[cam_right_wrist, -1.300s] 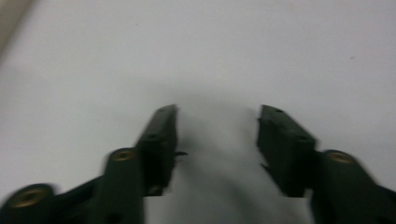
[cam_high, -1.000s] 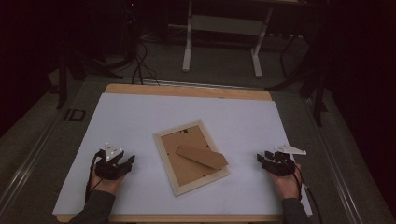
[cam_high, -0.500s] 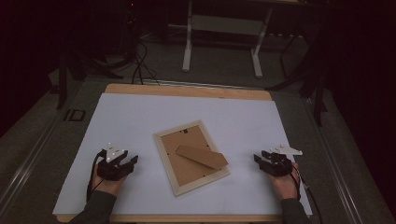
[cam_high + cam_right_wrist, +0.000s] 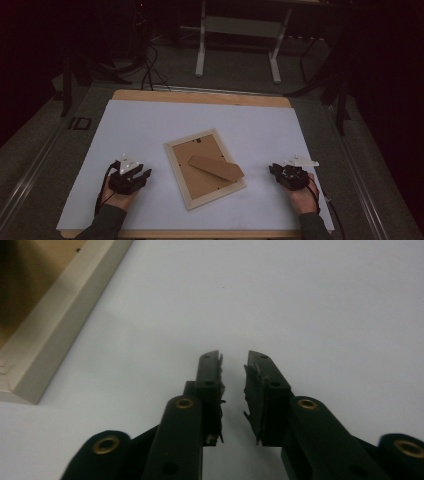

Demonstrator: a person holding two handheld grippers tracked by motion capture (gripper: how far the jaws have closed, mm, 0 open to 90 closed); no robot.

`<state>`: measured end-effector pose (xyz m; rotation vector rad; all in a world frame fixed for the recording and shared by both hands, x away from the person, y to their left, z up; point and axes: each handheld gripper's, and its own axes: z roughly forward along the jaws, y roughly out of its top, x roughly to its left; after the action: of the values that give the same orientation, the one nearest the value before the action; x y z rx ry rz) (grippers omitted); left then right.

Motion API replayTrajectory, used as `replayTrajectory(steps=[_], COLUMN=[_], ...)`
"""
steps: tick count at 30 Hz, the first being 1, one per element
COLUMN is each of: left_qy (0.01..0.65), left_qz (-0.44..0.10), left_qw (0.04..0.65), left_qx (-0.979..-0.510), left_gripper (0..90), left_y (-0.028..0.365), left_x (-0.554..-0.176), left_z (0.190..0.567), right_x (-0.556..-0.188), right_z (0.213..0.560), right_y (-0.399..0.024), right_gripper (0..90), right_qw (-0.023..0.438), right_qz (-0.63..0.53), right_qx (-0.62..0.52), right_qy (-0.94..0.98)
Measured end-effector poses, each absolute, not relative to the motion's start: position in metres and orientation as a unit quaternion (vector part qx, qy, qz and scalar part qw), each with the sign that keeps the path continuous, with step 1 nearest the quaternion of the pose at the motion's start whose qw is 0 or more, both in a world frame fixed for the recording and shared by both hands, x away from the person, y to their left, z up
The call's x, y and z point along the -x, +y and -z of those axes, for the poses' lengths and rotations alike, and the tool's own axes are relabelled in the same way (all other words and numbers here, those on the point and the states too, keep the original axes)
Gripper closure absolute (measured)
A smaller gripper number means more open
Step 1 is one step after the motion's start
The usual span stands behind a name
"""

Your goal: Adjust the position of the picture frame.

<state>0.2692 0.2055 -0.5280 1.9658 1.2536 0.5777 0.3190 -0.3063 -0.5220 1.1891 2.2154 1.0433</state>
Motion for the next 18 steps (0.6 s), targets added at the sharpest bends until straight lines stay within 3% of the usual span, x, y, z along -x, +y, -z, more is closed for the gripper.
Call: replayTrajectory(steps=[9, 18], left_qy=[0.480, 0.485], left_qz=[-0.218, -0.221], left_qw=[0.366, 0.382], left_qx=[-0.767, -0.755], left_gripper=[60.5, 67.1], left_y=[0.203, 0.207], left_x=[-0.270, -0.269], left_z=[0.527, 0.525], right_x=[-0.318, -0.317], right_z=[0.522, 0.522], right_y=[-0.302, -0.294], right_gripper=[80.0, 80.9], right_qw=[0.206, 0.200], right_qz=[-0.377, -0.379], right_qx=[-0.426, -0.418], right_qy=[0.796, 0.801])
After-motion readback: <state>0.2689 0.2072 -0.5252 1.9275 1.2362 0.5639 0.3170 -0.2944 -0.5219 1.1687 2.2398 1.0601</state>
